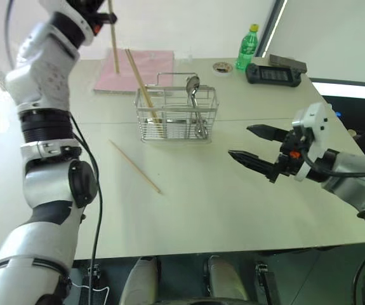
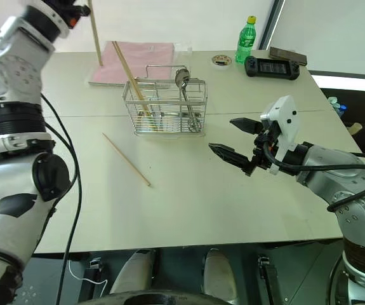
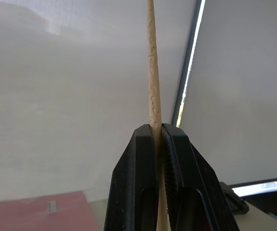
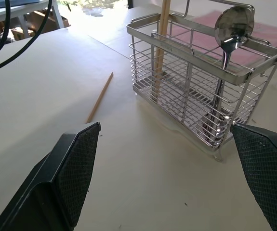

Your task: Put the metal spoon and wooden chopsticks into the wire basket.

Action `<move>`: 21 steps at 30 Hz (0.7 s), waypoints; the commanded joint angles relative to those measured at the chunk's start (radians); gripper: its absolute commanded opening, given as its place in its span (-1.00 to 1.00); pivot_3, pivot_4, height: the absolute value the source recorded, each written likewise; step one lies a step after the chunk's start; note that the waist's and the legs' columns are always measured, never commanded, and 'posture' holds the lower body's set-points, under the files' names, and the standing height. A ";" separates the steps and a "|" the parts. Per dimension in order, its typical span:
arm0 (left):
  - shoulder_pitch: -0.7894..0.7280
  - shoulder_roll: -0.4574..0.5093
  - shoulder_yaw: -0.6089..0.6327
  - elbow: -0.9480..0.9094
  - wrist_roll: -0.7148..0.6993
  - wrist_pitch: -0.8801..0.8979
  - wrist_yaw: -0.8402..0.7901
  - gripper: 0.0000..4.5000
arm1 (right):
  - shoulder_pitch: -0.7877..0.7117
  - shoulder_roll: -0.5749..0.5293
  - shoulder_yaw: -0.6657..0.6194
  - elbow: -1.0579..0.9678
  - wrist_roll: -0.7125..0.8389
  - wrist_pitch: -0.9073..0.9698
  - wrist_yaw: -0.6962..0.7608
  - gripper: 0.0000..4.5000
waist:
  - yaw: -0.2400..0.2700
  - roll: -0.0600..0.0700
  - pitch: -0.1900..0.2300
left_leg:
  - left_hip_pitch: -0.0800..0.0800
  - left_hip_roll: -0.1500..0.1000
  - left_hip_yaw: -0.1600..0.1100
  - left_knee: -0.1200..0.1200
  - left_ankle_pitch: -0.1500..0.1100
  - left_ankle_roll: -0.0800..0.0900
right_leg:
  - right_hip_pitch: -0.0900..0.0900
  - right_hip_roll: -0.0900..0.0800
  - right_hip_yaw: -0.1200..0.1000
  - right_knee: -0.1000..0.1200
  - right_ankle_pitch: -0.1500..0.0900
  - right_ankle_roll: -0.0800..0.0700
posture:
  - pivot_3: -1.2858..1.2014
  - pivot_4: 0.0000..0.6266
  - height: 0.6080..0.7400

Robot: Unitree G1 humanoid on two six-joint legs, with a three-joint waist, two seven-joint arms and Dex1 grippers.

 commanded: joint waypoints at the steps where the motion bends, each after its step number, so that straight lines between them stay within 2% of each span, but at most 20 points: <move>1: 0.015 -0.031 -0.032 0.024 0.031 -0.091 -0.002 -0.99 | -0.005 0.007 -0.065 -0.047 0.034 -0.017 -0.042 1.00 | 0.001 0.000 0.000 | 0.000 0.000 0.000 0.000 0.000 0.000 | 0.000 0.000 0.000 0.000 0.000 0.000 | 0.03 -0.52 0.72; 13: 0.133 -0.151 -0.051 0.004 0.031 -0.171 0.042 -0.99 | 0.012 0.005 -0.076 -0.079 0.089 -0.008 -0.134 1.00 | 0.003 0.000 0.000 | 0.000 0.000 0.000 0.000 0.000 0.000 | 0.001 0.000 0.000 -0.002 0.000 0.000 | 0.03 -0.52 0.72; 16: 0.166 -0.173 -0.043 -0.013 0.007 -0.143 0.052 -0.99 | 0.010 -0.002 -0.075 -0.076 0.096 -0.011 -0.140 1.00 | 0.003 0.000 0.000 | 0.000 0.000 0.000 0.000 0.000 0.000 | 0.001 0.000 0.000 -0.002 0.000 0.000 | 0.03 -0.52 0.72; 17: 0.186 -0.183 -0.039 -0.030 -0.010 -0.119 0.051 -0.67 | 0.006 -0.004 -0.075 -0.072 0.098 -0.012 -0.141 1.00 | 0.003 0.000 0.000 | 0.000 0.000 0.000 0.000 0.000 0.000 | 0.001 0.000 0.000 -0.002 0.000 0.000 | 0.03 -0.52 0.72; 20: 0.237 -0.199 -0.042 -0.090 -0.026 -0.083 0.063 -0.12 | -0.002 -0.009 -0.072 -0.064 0.102 -0.014 -0.143 1.00 | 0.001 0.000 0.000 | 0.000 0.000 0.000 0.000 0.000 0.000 | 0.001 0.000 0.000 -0.002 0.000 0.000 | 0.03 -0.52 0.72; 21: 0.251 -0.200 -0.042 -0.115 -0.031 -0.070 0.072 0.14 | -0.003 -0.010 -0.070 -0.063 0.102 -0.016 -0.142 1.00 | 0.001 0.000 0.000 | 0.000 0.000 0.000 0.000 0.000 0.000 | 0.001 0.000 0.000 -0.002 0.000 0.000 | 0.03 -0.52 0.72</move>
